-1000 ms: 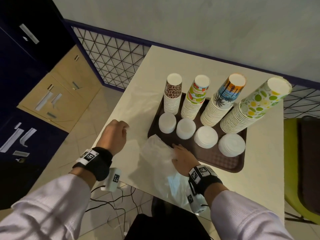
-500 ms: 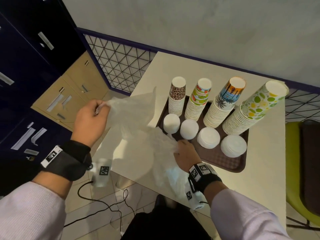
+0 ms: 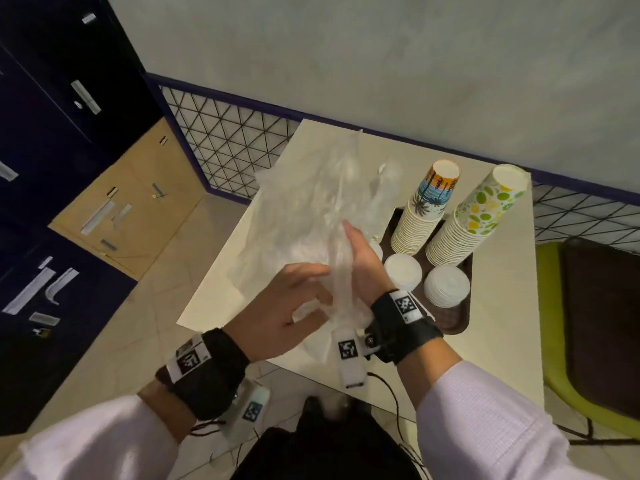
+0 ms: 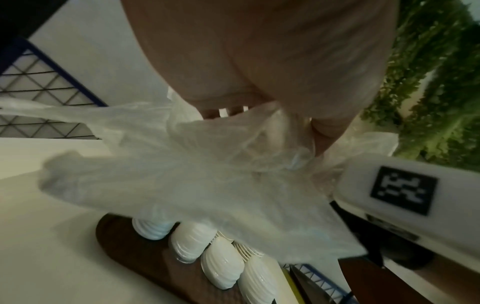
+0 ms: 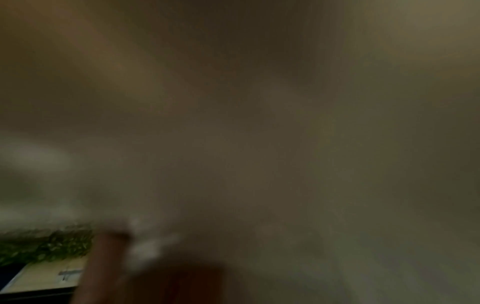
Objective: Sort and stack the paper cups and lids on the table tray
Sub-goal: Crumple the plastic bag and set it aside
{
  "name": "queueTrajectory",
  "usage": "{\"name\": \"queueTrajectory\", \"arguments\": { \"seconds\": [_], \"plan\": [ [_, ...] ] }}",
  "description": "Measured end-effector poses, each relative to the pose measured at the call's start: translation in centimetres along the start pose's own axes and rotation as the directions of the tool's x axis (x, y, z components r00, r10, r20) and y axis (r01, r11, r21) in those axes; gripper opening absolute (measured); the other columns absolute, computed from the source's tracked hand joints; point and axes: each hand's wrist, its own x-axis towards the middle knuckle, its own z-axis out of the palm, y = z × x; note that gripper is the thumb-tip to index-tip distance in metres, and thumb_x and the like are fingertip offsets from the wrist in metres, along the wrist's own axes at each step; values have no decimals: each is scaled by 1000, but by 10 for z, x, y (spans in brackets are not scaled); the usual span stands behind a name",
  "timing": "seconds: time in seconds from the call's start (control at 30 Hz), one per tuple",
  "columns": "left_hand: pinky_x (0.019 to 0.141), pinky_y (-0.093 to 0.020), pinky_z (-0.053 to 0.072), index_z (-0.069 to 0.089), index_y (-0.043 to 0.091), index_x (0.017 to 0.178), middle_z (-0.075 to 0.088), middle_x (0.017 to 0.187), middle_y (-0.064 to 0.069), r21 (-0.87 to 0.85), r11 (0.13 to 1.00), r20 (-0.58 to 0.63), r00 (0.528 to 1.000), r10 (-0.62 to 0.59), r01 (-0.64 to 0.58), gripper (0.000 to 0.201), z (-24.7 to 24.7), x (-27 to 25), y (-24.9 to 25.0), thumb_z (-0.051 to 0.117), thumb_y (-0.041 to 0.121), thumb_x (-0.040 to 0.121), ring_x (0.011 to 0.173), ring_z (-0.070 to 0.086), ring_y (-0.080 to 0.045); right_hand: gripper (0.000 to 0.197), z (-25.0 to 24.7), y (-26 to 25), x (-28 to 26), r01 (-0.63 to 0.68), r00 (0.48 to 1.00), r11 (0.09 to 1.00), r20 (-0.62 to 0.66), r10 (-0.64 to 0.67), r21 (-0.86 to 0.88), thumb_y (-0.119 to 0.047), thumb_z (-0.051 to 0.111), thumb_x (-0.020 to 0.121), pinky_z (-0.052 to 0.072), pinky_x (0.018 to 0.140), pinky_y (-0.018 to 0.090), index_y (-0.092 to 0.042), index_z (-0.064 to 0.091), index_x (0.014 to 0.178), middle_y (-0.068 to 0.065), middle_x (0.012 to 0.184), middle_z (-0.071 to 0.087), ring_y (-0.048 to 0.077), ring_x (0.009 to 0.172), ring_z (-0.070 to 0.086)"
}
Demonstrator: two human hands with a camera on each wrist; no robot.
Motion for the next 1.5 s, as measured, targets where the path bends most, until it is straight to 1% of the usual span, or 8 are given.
{"name": "queueTrajectory", "arguments": {
  "seconds": [0.17,0.37,0.53,0.67,0.97,1.2,1.33,1.5],
  "plan": [
    [94,-37,47,72,21,94,65,125,5,49,993,85,991,102,-106,5,3,18,13,70,26,92,111,59,-19,77,-22,17,-6,2,991,993,131,14,-120,-48,55,99,47,106,42,28,58,103,28,128,64,35,120,62],
    [95,-37,55,78,16,108,72,117,9,-215,973,86,994,-65,83,18,0,16,11,68,28,99,111,68,-12,83,-42,21,16,198,866,882,-345,-362,-428,-46,84,64,53,80,35,2,60,126,17,115,69,30,103,69],
    [98,-29,52,60,42,128,46,127,9,-48,960,-312,908,-278,278,60,-3,32,8,89,32,76,115,55,-10,25,-47,12,-13,371,866,877,-226,-446,-307,3,67,86,58,73,33,3,71,111,17,98,75,25,84,74],
    [116,-19,31,35,44,154,31,150,16,-55,936,5,938,-347,347,105,-9,52,15,93,52,67,139,36,0,16,-45,4,-33,332,922,916,-130,-365,-224,1,59,91,53,54,20,-3,71,101,4,76,74,14,64,71],
    [91,-40,59,71,22,121,76,107,3,-177,873,-46,882,-469,455,44,23,69,20,76,25,78,98,72,-15,25,-45,5,-26,226,943,921,-164,-288,-317,-24,56,96,56,89,39,-9,71,111,11,103,77,28,96,73],
    [60,-17,47,73,27,76,73,75,7,-231,784,-95,788,-608,576,15,19,79,11,80,15,84,73,71,-9,85,-61,8,-37,440,613,377,-34,-790,-815,-49,79,74,45,108,31,-35,35,145,1,141,35,17,127,47],
    [68,-25,52,77,17,89,77,79,0,-330,815,3,864,-503,475,8,9,89,27,78,9,87,71,70,-7,119,-75,7,-43,450,713,43,330,-618,-892,-51,88,68,28,119,37,-49,7,157,-4,163,7,21,152,15],
    [92,-38,59,76,17,110,80,103,-4,-504,746,68,880,-469,436,23,8,103,38,77,6,89,98,76,-20,88,-82,0,-34,521,647,121,298,-701,-845,-29,86,75,44,110,32,-28,40,150,-6,141,56,11,124,55]
  ]
}}
